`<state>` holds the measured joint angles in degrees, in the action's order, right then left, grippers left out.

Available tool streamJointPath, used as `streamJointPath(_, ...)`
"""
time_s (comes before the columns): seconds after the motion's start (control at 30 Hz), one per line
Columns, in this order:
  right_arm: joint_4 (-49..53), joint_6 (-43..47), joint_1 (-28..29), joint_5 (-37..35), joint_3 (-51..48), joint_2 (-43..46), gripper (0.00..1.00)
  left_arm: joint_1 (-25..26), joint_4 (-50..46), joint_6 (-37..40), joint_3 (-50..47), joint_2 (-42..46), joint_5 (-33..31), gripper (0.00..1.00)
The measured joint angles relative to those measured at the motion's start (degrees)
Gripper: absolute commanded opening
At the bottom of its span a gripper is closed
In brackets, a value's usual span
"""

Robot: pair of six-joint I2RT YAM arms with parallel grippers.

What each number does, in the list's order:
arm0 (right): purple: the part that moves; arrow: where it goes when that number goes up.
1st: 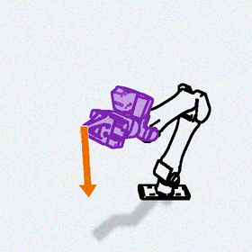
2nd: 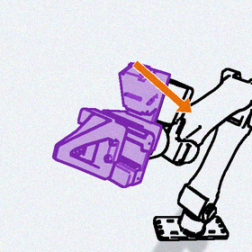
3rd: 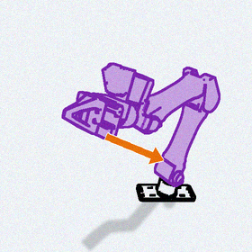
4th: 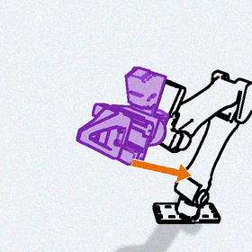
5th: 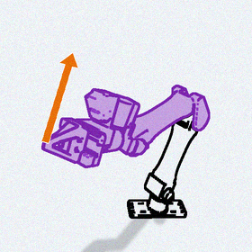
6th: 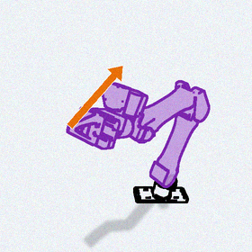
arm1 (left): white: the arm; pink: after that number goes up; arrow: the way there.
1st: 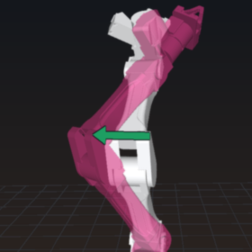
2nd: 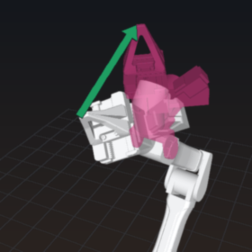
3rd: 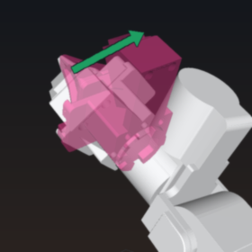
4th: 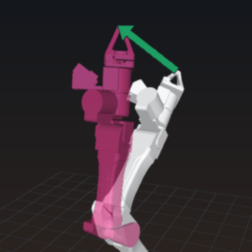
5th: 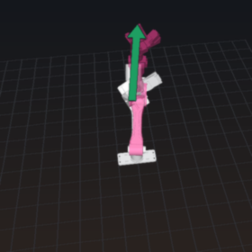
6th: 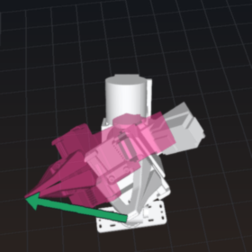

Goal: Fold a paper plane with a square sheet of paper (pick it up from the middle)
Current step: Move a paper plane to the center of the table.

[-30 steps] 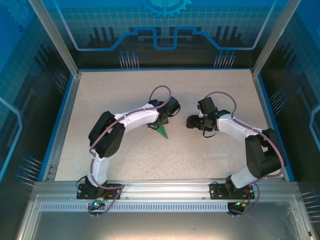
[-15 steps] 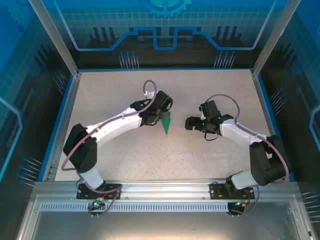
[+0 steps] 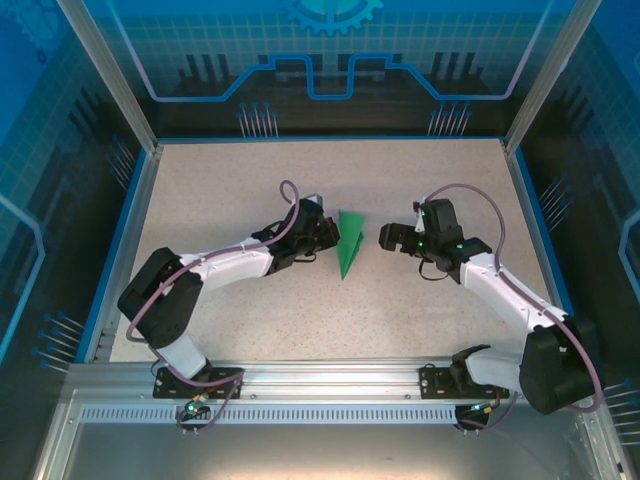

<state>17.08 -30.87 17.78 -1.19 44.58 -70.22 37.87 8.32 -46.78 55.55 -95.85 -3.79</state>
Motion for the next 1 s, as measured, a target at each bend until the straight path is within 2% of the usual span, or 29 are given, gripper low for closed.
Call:
streamJointPath(0.17, 2.71, -0.26, 0.22, 2.38, 2.23, -2.78, 0.85, -0.9, 8.66, -3.52, -5.38, -2.89, 2.43, 0.0)
streamJointPath(0.33, 5.16, -0.68, 3.85, 3.74, 7.43, -9.35, 0.62, -0.98, 12.11, -6.95, -7.65, -5.44, 2.84, 0.0)
streamJointPath(0.4, 5.75, -1.07, 5.64, 4.26, 9.42, -12.37, 0.59, -1.03, 12.79, -7.82, -8.48, -5.9, 2.82, 0.0)
streamJointPath(0.53, 6.91, -1.73, 8.5, 4.87, 12.9, -18.08, 0.56, -1.14, 13.46, -9.09, -9.79, -6.78, 2.8, 0.0)
streamJointPath(0.77, 8.07, -3.1, 10.32, 6.36, 16.79, -24.94, 0.5, -1.29, 13.44, -10.32, -11.39, -6.8, 1.44, 0.0)
streamJointPath(1.0, 8.44, -2.99, 11.98, 9.6, 19.3, -28.74, 0.54, -1.29, 13.46, -10.32, -11.52, -6.8, 1.03, 0.0)
